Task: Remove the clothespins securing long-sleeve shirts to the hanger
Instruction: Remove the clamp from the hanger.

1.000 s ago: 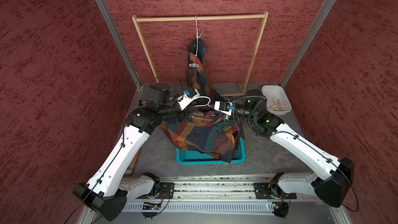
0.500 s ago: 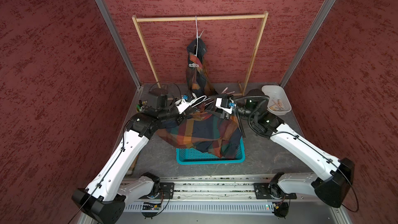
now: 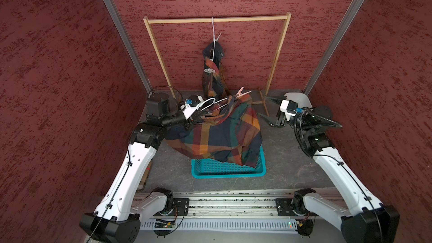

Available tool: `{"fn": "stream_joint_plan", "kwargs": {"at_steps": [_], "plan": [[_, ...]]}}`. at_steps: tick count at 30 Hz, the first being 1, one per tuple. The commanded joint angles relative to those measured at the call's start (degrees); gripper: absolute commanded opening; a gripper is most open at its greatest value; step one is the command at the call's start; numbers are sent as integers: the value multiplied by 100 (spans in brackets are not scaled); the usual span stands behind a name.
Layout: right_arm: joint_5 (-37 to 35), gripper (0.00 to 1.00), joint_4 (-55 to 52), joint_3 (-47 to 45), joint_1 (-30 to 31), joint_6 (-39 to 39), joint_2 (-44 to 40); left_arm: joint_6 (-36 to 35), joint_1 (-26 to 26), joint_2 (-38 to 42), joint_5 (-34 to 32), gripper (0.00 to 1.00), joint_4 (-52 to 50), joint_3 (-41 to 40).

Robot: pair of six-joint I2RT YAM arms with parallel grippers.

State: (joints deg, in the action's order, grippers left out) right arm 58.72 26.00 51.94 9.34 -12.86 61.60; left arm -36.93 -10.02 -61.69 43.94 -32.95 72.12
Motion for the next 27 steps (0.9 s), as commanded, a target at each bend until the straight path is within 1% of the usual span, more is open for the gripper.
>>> {"fn": "stream_joint_plan", "kwargs": {"at_steps": [1,3,5,7,11,18,23,27], "plan": [[994,76,628,50,-142,533,178,-300,468,118,1283,0,424,110],[1041,76,519,164,-143,419,295,-270,687,107,1591,0,455,126],[1132,76,421,315,-143,347,412,-351,801,30,1788,0,223,249],[1103,76,461,405,-143,340,502,-528,804,-40,1847,0,-22,316],[1134,76,839,610,-135,651,820,-526,800,-71,2044,0,31,311],[1228,76,1844,874,-118,1531,1395,-645,755,-171,2048,0,-80,303],[1451,74,1724,1270,18,1681,1775,-734,656,-200,1883,0,-86,244],[1449,74,1330,1532,209,1432,1953,-746,636,-212,1881,0,-103,259]]}}
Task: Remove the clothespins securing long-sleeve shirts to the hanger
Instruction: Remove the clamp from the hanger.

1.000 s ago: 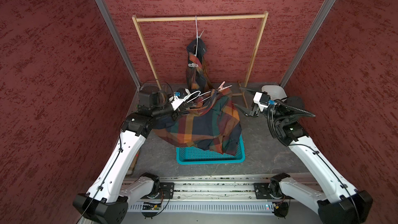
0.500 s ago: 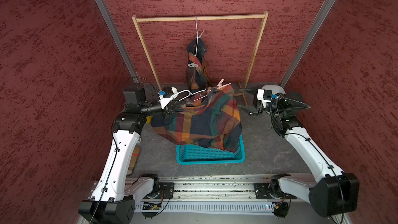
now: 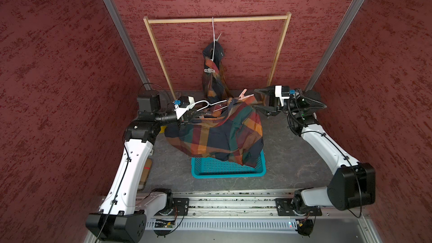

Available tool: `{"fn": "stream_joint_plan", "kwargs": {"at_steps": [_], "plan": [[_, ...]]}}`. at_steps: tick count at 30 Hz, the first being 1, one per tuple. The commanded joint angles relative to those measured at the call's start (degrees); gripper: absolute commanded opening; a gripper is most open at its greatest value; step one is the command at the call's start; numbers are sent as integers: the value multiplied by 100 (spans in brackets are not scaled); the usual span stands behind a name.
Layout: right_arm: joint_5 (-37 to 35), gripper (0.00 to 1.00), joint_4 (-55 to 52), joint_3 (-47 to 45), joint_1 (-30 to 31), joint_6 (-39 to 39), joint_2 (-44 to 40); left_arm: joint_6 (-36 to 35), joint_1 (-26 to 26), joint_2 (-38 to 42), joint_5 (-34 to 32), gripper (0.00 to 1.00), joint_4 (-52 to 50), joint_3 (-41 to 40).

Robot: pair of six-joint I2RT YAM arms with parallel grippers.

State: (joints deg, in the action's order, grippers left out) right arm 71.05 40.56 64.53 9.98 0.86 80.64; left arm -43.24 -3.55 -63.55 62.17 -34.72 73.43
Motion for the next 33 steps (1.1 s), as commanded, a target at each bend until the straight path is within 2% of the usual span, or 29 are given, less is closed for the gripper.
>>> {"fn": "stream_joint_plan", "kwargs": {"at_steps": [1,24,30,33], "plan": [[217,74,-163,319,181,39,93,-112,-18,-18,57,0,88,128],[499,72,-60,1015,527,327,825,-295,-189,-77,-106,0,-127,110],[553,68,-244,1119,584,283,872,-347,-212,-97,-205,0,-193,110],[570,61,-382,1117,612,194,863,-353,-207,-92,-231,0,-203,101]]}}
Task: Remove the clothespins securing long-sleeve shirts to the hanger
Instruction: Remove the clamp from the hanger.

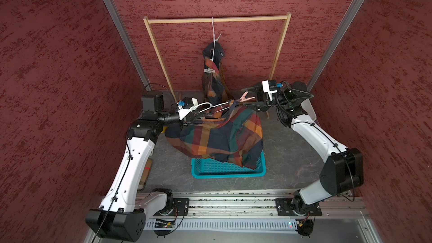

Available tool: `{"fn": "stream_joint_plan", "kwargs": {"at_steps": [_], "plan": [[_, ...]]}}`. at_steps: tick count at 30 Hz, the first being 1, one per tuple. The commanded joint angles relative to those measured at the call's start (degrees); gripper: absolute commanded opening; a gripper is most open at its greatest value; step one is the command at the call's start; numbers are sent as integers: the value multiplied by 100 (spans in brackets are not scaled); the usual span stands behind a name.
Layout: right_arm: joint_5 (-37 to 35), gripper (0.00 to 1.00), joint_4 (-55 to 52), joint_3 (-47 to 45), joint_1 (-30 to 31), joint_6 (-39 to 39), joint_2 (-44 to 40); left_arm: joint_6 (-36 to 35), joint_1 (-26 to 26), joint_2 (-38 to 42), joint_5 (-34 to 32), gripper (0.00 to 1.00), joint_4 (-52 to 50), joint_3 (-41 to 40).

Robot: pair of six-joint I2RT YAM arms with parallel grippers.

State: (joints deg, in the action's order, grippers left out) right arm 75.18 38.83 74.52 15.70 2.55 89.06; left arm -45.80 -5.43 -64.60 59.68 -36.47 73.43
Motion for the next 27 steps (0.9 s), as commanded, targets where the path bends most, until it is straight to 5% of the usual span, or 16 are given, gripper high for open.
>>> {"fn": "stream_joint_plan", "kwargs": {"at_steps": [1,14,22,27], "plan": [[162,57,-259,123,53,-2,24,-104,-28,11,17,0,-24,100],[68,28,-478,163,74,-37,18,-126,-25,26,-43,0,-49,92],[-18,1,-665,309,73,-76,-41,-162,-36,8,-142,0,-97,62],[-358,0,-776,270,73,-119,-235,-169,-45,-20,-247,0,-117,39]]}}
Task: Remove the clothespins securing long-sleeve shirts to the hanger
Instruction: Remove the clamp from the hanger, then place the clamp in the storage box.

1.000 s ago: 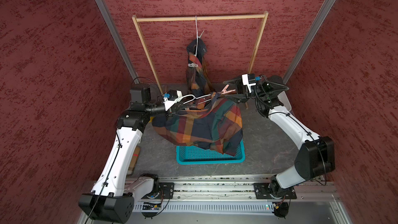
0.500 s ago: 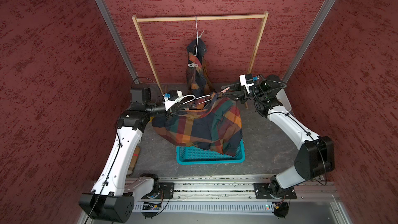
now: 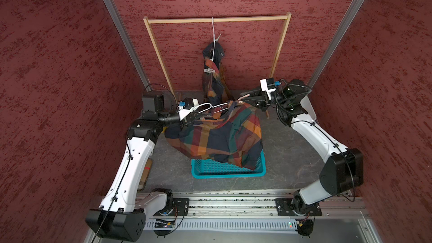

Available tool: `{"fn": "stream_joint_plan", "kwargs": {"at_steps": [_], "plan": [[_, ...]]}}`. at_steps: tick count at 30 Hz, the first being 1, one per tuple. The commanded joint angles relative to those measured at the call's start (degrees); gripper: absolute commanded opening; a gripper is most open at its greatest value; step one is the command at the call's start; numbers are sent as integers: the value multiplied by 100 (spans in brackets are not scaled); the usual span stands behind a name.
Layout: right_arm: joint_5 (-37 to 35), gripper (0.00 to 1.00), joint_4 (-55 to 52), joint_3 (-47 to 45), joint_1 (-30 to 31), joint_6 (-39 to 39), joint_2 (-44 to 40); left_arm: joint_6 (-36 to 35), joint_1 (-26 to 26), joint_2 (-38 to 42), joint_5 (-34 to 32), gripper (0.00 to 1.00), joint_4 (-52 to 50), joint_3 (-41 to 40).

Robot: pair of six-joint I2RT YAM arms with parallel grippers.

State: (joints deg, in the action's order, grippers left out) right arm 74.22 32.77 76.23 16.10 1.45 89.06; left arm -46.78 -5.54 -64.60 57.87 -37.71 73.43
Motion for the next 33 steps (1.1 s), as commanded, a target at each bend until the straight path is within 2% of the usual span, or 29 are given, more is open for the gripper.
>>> {"fn": "stream_joint_plan", "kwargs": {"at_steps": [1,4,7,11,15,19,22,33], "plan": [[-402,0,-319,133,21,-73,-295,-73,-35,-18,-103,0,16,29],[-1039,0,-1006,179,-111,-397,-546,-18,-45,6,-178,0,102,-33],[-1841,0,-1191,-53,-396,-195,-1055,74,-55,98,-255,0,285,-133],[-3728,0,-1953,-439,-567,-321,-1586,261,-64,201,-246,0,565,-244],[-4709,0,-2351,-893,-934,53,-1807,381,-95,194,-237,0,757,-313],[-5111,0,-2426,-1381,-1562,625,-1890,372,-147,183,-244,0,693,-285],[-5189,0,-2512,-1497,-2073,930,-1617,354,-166,241,-247,0,648,-290],[-5852,0,-2187,-1053,-2964,1138,361,347,-262,238,-328,0,585,-305]]}}
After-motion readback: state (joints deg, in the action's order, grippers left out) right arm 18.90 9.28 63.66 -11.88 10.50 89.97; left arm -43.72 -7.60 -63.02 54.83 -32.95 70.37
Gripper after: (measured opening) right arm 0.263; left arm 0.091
